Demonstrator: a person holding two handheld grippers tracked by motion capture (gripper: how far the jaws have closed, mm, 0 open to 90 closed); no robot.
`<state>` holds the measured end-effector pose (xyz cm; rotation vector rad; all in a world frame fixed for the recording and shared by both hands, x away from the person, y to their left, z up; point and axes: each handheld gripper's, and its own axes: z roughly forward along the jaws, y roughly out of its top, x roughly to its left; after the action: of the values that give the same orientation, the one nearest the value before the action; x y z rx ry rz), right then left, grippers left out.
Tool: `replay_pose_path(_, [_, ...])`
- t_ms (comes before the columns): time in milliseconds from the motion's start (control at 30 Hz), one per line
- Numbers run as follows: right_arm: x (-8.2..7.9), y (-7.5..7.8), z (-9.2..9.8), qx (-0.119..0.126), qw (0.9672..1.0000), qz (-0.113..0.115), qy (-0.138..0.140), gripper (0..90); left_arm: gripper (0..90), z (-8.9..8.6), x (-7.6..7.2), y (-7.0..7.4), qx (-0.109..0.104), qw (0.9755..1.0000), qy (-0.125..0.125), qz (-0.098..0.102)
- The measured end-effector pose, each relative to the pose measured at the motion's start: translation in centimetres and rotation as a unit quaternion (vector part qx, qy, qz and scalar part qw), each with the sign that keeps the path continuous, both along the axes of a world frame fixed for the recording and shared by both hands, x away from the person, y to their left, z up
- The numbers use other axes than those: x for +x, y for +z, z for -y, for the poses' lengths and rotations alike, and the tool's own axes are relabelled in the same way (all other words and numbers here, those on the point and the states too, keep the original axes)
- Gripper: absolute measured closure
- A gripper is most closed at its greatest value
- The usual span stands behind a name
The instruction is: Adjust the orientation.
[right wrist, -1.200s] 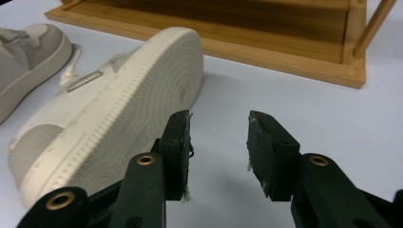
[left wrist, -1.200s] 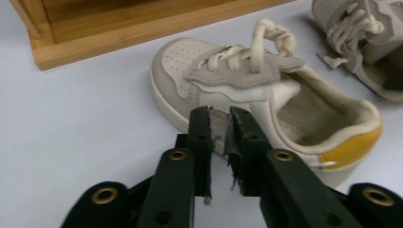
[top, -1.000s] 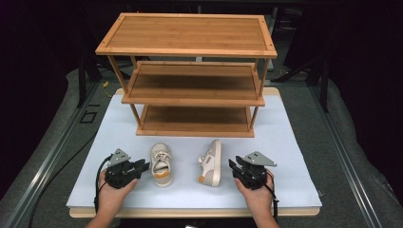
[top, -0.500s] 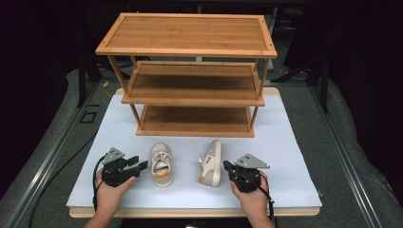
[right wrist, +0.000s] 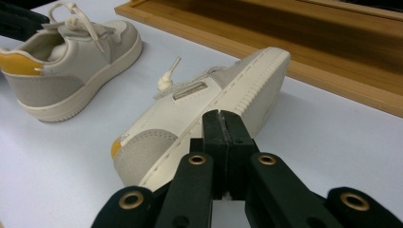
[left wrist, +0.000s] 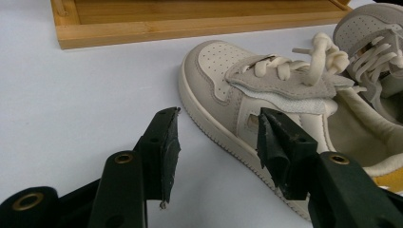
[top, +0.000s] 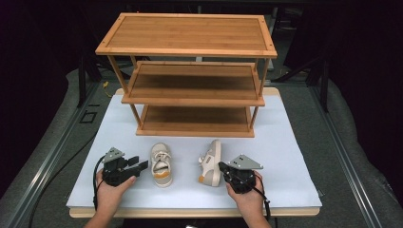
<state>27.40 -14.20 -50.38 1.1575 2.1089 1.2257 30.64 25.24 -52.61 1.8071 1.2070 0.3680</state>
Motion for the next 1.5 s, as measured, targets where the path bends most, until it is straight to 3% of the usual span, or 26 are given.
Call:
replay_pose_path(100, [-0.1, 0.1, -0.1, 0.002, 1.0, 0.004, 0.009, 90.0, 49.0, -0.1, 0.1, 0.0, -0.003, 1.0, 0.003, -0.002])
replay_pose_path(233, [-0.4, 0.0, -0.3, -0.019, 0.9998, 0.003, 0.004, 90.0, 48.8, 0.0, 0.4, 0.0, -0.006, 1.0, 0.003, -0.002])
replay_pose_path(500, [-0.5, -0.2, 0.6, -0.008, 0.9999, -0.007, -0.007, 90.0, 48.8, 0.2, 0.7, 0.2, -0.012, 0.9999, -0.002, -0.001])
replay_pose_path(667, [-0.7, -0.4, 1.8, -0.015, 0.9987, -0.022, -0.043, 90.0, 48.7, 0.4, 1.1, 0.2, -0.016, 0.9998, -0.007, -0.008])
replay_pose_path(900, [-0.1, -1.5, 3.4, 0.004, 0.9957, -0.058, -0.072, 90.0, 48.5, 0.5, 1.2, 0.4, -0.023, 0.9997, -0.008, -0.002])
replay_pose_path(1000, [0.1, -1.7, 3.7, -0.002, 0.9953, -0.062, -0.075, 90.0, 48.5, 0.4, 1.2, 0.5, -0.024, 0.9997, -0.005, -0.001])
replay_pose_path(1067, [0.4, -2.1, 3.9, -0.025, 0.9933, -0.069, -0.089, 90.0, 48.5, 0.4, 1.2, 0.5, -0.022, 0.9997, -0.004, -0.001])
replay_pose_path(1233, [0.9, -2.6, 4.6, -0.015, 0.9918, -0.085, -0.094, 89.2, 48.5, 0.3, 1.2, 0.5, -0.023, 0.9997, -0.003, 0.001])
replay_pose_path(1333, [0.9, -2.3, 5.1, -0.007, 0.991, -0.078, -0.108, 85.1, 48.5, 0.3, 1.2, 0.5, -0.022, 0.9997, -0.004, 0.001])
replay_pose_path(1367, [0.9, -2.2, 5.3, 0.0, 0.9906, -0.075, -0.114, 82.1, 48.4, 0.3, 1.2, 0.5, -0.022, 0.9997, -0.004, 0.001])
replay_pose_path(1400, [0.6, -1.9, 5.6, 0.023, 0.9897, -0.073, -0.121, 75.3, 48.3, 0.3, 1.1, 0.5, -0.022, 0.9997, -0.004, 0.001])
replay_pose_path(1467, [0.4, -1.7, 5.7, 0.029, 0.9895, -0.073, -0.121, 72.8, 48.1, 0.3, 1.1, 0.6, -0.025, 0.9997, -0.004, 0.002])
replay_pose_path(1500, [0.0, -1.4, 5.6, 0.045, 0.9895, -0.065, -0.121, 67.7, 47.1, 0.3, 1.0, 0.7, -0.031, 0.9995, -0.006, 0.003])
